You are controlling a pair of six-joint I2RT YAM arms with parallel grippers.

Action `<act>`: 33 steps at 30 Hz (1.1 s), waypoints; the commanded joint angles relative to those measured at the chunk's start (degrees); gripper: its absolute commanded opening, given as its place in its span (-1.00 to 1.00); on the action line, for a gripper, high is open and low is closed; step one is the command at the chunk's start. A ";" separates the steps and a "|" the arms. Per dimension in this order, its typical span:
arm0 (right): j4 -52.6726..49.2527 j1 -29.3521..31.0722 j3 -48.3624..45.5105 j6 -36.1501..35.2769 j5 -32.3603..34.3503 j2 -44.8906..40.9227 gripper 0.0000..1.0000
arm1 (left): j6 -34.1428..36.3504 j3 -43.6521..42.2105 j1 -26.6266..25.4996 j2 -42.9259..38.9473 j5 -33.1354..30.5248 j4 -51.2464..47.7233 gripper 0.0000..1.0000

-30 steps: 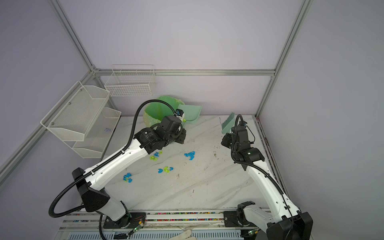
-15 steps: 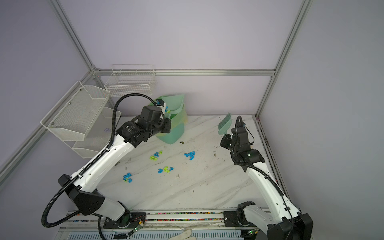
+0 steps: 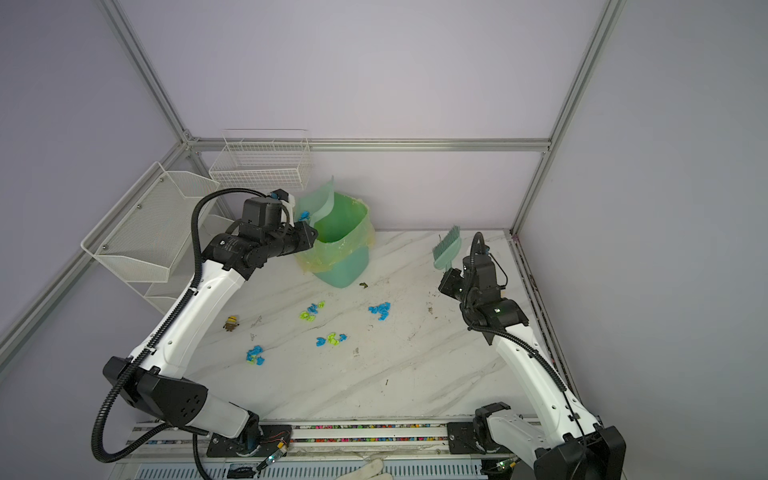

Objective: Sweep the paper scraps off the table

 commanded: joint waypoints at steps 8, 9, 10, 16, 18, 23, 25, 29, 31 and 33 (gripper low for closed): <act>2.64 -0.14 -0.38 0.53 -0.61 -0.56 -1.00 | -6.85 -6.03 4.12 -1.99 17.71 6.44 -1.00; 2.64 -0.18 -0.44 0.53 -0.66 -0.65 -1.00 | -7.64 -6.84 4.55 -2.13 18.82 7.22 -1.00; 2.64 -0.19 -0.45 0.53 -0.66 -0.71 -1.00 | -8.70 -7.70 5.20 -2.22 20.19 8.30 -1.00; 2.51 -0.19 -0.44 0.53 -0.70 -1.09 -1.00 | -15.14 -13.70 9.09 -3.37 28.38 16.51 -1.00; 2.49 -0.21 -0.48 0.57 -0.79 -1.16 -1.00 | -17.92 -15.68 10.16 -3.55 31.85 20.16 -1.00; 2.56 -0.19 -0.66 0.62 -1.10 -1.45 -1.00 | -23.59 -18.89 11.67 -3.57 37.57 27.46 -1.00; 2.56 -0.13 -0.61 0.62 -1.14 -1.57 -1.00 | -24.99 -19.59 11.91 -3.63 38.67 29.40 -1.00; 2.47 -0.18 -0.66 0.62 -1.14 -1.64 -1.00 | -26.49 -19.93 12.18 -3.76 40.48 32.07 -1.00; 2.47 -0.12 -0.61 0.62 -1.23 -1.66 -1.00 | -26.93 -19.79 12.22 -3.73 41.04 32.93 -1.00; 2.47 -0.21 -0.49 0.62 -1.23 -1.71 -1.00 | -27.50 -19.83 12.35 -3.81 41.55 33.81 -1.00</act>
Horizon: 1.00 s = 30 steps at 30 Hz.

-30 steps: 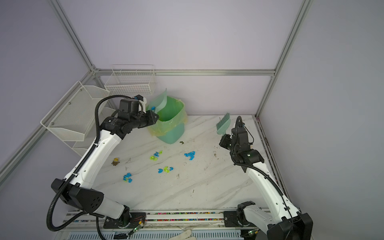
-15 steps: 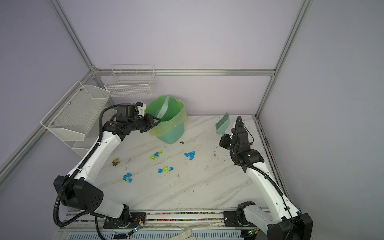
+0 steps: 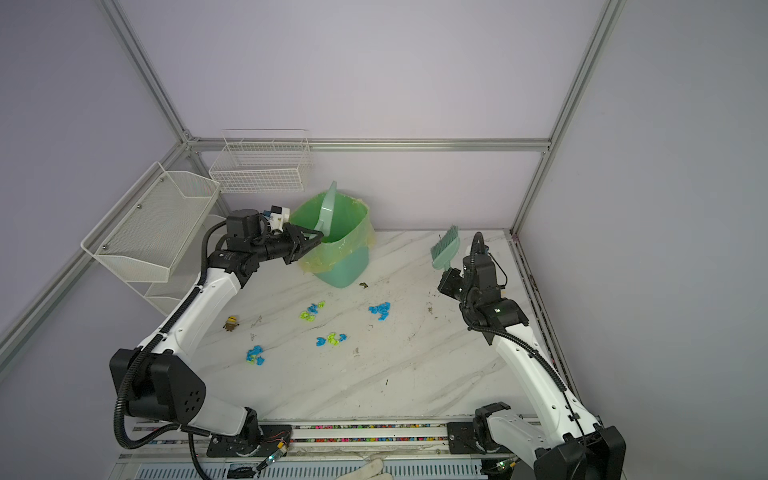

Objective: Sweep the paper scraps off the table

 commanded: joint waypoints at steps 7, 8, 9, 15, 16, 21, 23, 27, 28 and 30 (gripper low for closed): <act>2.12 -0.15 -0.19 0.55 -0.38 -1.53 -1.00 | -5.42 -2.52 0.94 -2.50 6.05 10.24 -1.00; 2.12 -0.21 -0.11 0.57 -0.38 -1.53 -1.00 | -5.67 -2.50 0.89 -2.43 6.38 10.59 -1.00; 2.12 -0.17 -0.04 0.57 -0.46 -1.53 -1.00 | -5.76 -2.52 1.03 -2.35 6.44 10.64 -1.00; 2.03 -0.21 0.40 0.56 -0.65 -1.47 -1.00 | -6.47 -3.43 1.07 -3.52 6.82 12.53 -1.00; 2.12 -0.17 0.38 0.57 -0.66 -1.42 -1.00 | -6.30 -3.58 1.25 -3.44 6.80 12.71 -1.00; 2.04 -0.17 0.50 0.57 -0.58 -1.46 -1.00 | -11.06 -4.90 1.97 -2.58 10.60 17.59 -1.00; 1.98 -0.13 0.49 0.57 -0.66 -1.41 -1.00 | -12.28 -6.16 2.08 -3.63 10.22 19.90 -1.00; 1.87 -0.21 0.99 0.57 -1.10 -0.86 -1.00 | -9.25 -4.64 2.69 -3.16 10.05 14.17 -1.00; 1.78 -0.21 1.20 0.57 -1.17 -0.83 -1.00 | -10.23 -4.71 2.68 -3.10 11.16 15.45 -1.00; 1.46 -0.14 1.42 0.57 -1.13 -0.85 -1.00 | -12.66 -5.87 2.68 -3.87 11.89 18.80 -1.00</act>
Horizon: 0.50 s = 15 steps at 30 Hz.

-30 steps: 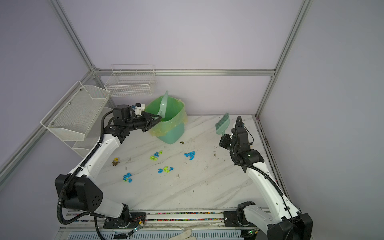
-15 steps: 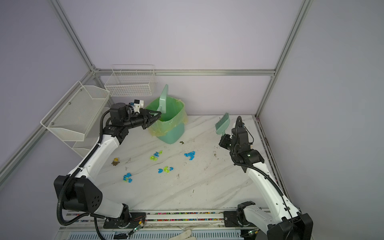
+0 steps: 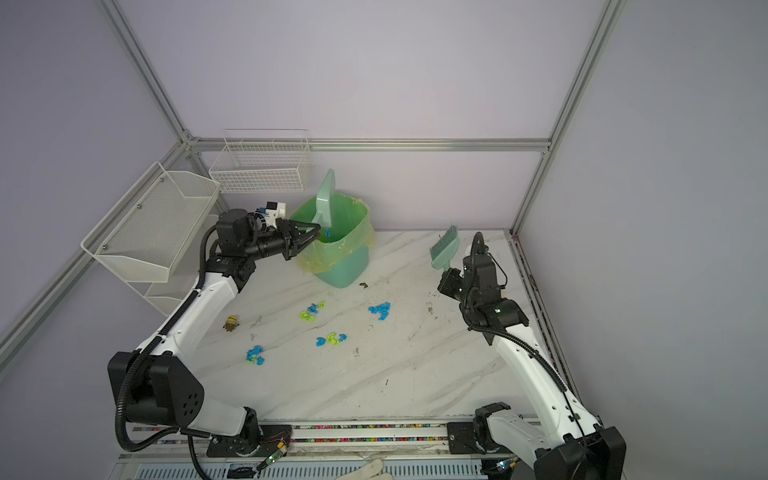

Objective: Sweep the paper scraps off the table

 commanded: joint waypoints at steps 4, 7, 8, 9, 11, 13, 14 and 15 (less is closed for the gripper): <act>0.84 -0.19 1.80 0.66 -0.03 -1.09 -1.00 | -3.84 -2.43 0.54 -3.41 3.73 7.68 -1.00; 0.34 -0.21 1.98 0.66 -0.03 -1.19 -1.00 | -3.91 -2.20 0.55 -5.93 4.88 7.95 -1.00; 0.22 -0.21 2.07 0.58 -0.07 -1.19 -1.00 | -3.86 -2.33 0.53 -6.24 5.15 7.95 -1.00; 0.04 -0.17 2.16 0.57 -0.30 -1.14 -1.00 | -3.60 -2.46 0.58 -6.62 5.42 7.96 -1.00; -0.13 -0.14 2.26 0.57 -0.82 -1.22 -1.00 | -2.68 -3.21 0.43 -7.70 5.80 7.82 -1.00; -0.61 -0.17 2.65 0.57 -1.08 -1.32 -1.00 | -1.21 -4.38 0.36 -9.34 5.91 6.91 -1.00; -0.91 -0.21 2.88 0.57 -1.17 -1.36 -1.00 | -0.30 -5.00 0.22 -10.30 5.84 6.17 -1.00; -1.30 -0.19 3.33 0.57 -1.37 -1.36 -1.00 | 1.19 -5.62 0.01 -11.49 5.51 4.72 -1.00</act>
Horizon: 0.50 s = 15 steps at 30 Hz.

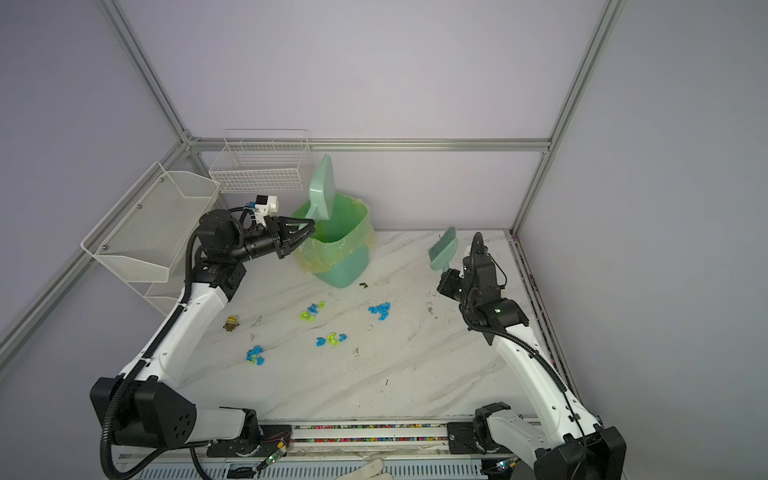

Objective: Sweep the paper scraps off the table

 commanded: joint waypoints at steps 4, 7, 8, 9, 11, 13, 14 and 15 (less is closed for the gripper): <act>-1.65 -0.20 4.57 -0.88 -2.91 -0.03 -1.00 | 12.83 -3.21 -2.48 -8.05 -1.40 -10.39 -1.00; -2.35 -0.20 4.97 -2.25 -5.42 1.43 -1.00 | 20.42 -2.38 -5.44 -11.19 -5.10 -19.31 -1.00; -2.35 -0.13 4.80 -2.28 -6.05 1.65 -1.00 | 23.06 -2.11 -6.63 -12.06 -6.62 -22.25 -1.00; -2.28 -0.12 4.43 -2.16 -6.46 1.77 -1.00 | 25.04 -2.02 -7.55 -12.84 -8.04 -24.63 -1.00; -3.18 -0.07 4.07 -0.93 -5.46 2.23 -1.00 | 29.97 -1.71 -10.19 -14.66 -13.01 -30.56 -1.00; -3.15 -0.10 3.75 -0.54 -6.01 2.55 -1.00 | 34.86 -1.08 -13.45 -16.21 -20.45 -36.95 -1.00; -2.53 -0.12 3.52 -0.35 -7.03 2.71 -1.00 | 36.58 -1.11 -15.41 -16.83 -24.16 -39.55 -1.00; -1.76 -0.12 3.25 -0.15 -7.90 2.75 -1.00 | 37.75 -1.49 -16.72 -17.36 -26.49 -40.78 -1.00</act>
